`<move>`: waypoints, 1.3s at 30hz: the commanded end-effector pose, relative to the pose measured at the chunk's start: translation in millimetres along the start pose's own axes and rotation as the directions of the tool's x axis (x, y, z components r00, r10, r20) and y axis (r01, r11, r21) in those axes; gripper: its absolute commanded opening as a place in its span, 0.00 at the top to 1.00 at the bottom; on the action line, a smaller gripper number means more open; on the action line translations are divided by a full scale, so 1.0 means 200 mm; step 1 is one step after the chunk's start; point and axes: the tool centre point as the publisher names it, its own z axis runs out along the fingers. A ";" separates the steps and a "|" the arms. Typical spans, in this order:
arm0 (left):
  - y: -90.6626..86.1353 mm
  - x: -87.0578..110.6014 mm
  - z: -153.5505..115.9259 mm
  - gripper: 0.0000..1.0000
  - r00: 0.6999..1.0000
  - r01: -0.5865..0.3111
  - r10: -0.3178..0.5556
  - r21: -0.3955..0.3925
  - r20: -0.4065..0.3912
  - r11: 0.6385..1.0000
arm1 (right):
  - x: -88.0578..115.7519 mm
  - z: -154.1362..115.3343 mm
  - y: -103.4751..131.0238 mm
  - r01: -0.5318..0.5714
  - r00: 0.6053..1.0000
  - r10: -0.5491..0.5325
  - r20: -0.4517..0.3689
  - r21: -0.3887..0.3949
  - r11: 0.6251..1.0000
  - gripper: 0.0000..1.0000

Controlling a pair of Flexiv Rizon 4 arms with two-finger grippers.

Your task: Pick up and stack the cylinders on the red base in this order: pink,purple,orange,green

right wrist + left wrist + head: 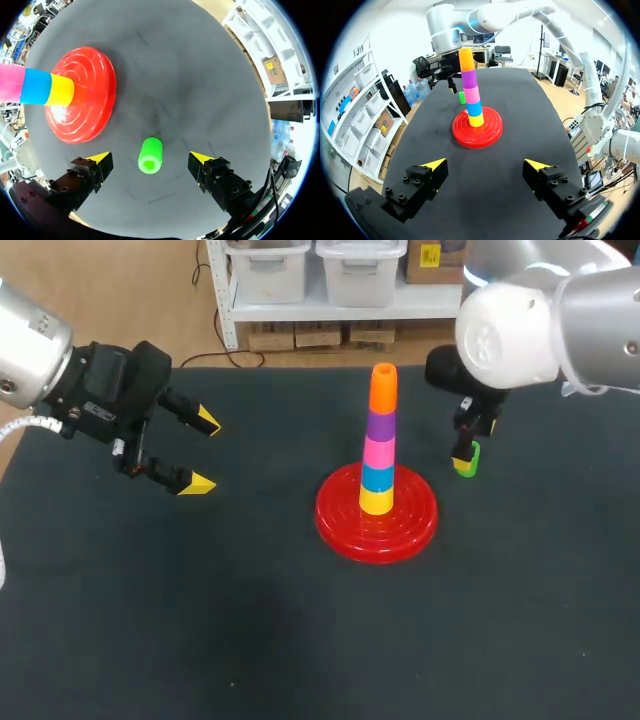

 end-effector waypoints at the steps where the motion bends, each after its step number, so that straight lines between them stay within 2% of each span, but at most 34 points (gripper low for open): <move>1: 0.00 0.00 0.00 0.00 1.000 0.000 0.000 -0.001 -0.001 1.000 | -0.03 0.02 -0.03 0.001 1.000 -0.001 -0.013 -0.009 1.000 0.00; 16: 0.00 0.00 0.00 0.00 1.000 0.000 0.000 -0.001 -0.001 1.000 | -0.02 0.06 -0.05 -0.002 1.000 0.002 -0.021 -0.021 1.000 0.00; 17: 0.00 0.00 0.00 0.00 1.000 0.000 0.000 -0.001 -0.001 1.000 | -0.02 0.06 -0.05 -0.004 1.000 0.004 -0.021 -0.026 1.000 0.24; 18: 0.00 0.00 0.00 0.00 1.000 0.000 0.000 -0.001 -0.001 1.000 | -0.02 0.07 -0.05 -0.006 1.000 0.005 -0.021 -0.029 1.000 0.54; 19: 0.00 0.00 0.00 0.00 1.000 0.000 0.000 -0.001 -0.001 1.000 | -0.01 0.07 -0.05 -0.007 1.000 0.006 -0.022 -0.031 0.999 1.00; 35: 0.00 0.00 0.00 0.00 1.000 0.000 0.000 -0.001 -0.001 1.000 | -0.03 0.06 -0.03 -0.002 0.999 0.001 -0.043 -0.034 0.999 1.00; 39: 0.00 0.00 0.00 0.00 1.000 0.000 0.000 -0.001 -0.001 1.000 | -0.03 0.00 0.00 -0.003 0.999 0.001 -0.047 -0.029 1.000 1.00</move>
